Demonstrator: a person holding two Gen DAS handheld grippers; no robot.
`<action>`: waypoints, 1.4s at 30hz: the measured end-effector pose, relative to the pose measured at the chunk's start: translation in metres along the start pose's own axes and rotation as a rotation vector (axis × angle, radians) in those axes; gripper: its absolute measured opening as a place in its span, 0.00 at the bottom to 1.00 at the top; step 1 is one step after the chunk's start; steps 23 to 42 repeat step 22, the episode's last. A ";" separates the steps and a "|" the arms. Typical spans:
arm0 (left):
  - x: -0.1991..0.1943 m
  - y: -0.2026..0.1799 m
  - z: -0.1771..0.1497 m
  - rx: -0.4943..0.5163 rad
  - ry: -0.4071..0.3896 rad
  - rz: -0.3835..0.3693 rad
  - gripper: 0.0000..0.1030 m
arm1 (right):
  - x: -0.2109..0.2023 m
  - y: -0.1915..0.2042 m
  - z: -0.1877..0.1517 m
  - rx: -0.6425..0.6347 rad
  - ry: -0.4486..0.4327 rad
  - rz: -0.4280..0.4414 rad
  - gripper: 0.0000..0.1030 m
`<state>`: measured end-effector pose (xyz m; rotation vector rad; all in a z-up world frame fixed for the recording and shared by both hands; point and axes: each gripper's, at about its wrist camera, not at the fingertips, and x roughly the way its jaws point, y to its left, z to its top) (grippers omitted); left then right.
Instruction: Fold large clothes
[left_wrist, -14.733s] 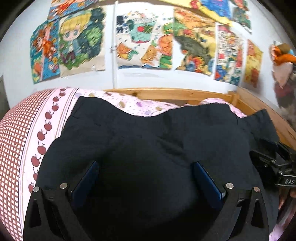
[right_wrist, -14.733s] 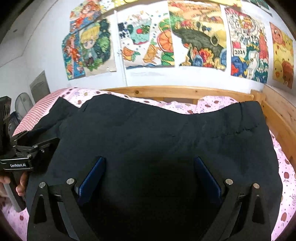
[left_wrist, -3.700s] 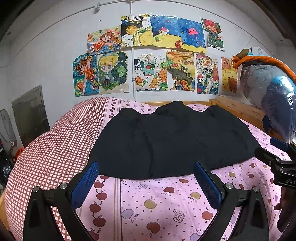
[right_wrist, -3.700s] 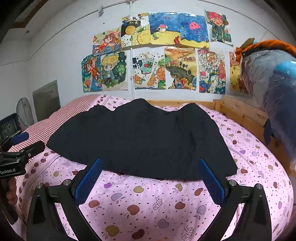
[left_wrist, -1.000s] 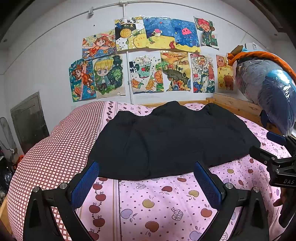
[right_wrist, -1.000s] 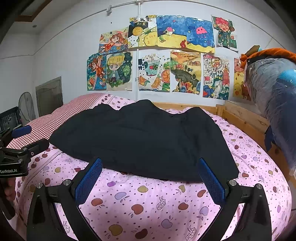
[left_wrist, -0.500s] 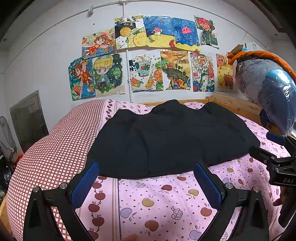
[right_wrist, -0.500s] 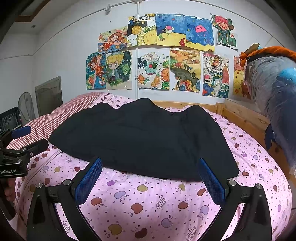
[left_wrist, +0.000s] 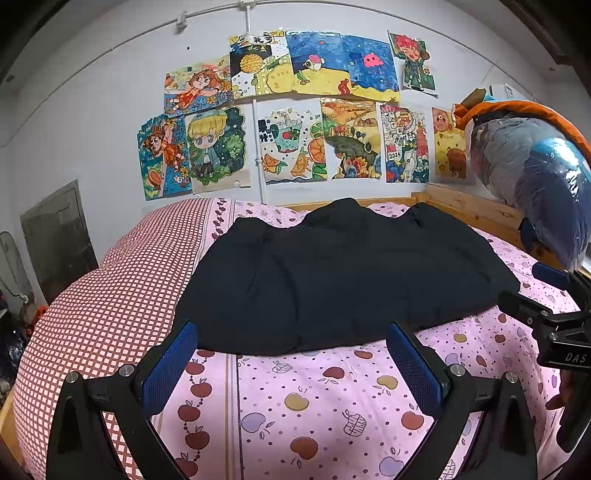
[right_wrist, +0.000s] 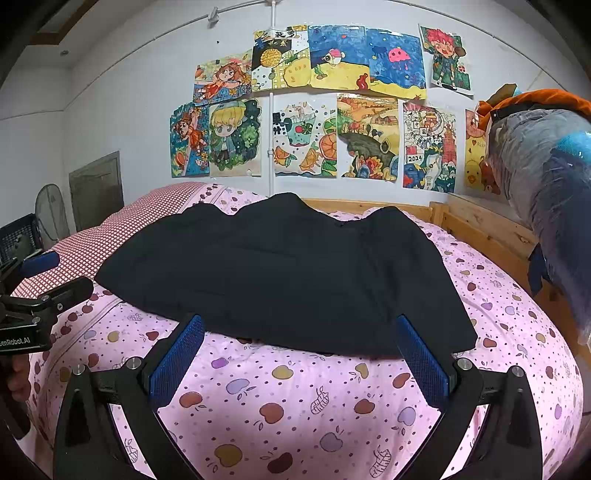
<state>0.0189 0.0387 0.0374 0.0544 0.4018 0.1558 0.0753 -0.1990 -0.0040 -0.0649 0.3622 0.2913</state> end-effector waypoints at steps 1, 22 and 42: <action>0.000 0.000 0.000 0.000 0.001 -0.001 1.00 | 0.000 0.000 0.000 0.000 0.001 0.000 0.98; 0.002 0.003 -0.002 -0.001 0.011 -0.006 1.00 | 0.002 -0.006 -0.001 0.002 0.025 0.006 0.98; 0.002 0.003 -0.002 -0.001 0.011 -0.006 1.00 | 0.002 -0.006 -0.001 0.002 0.025 0.006 0.98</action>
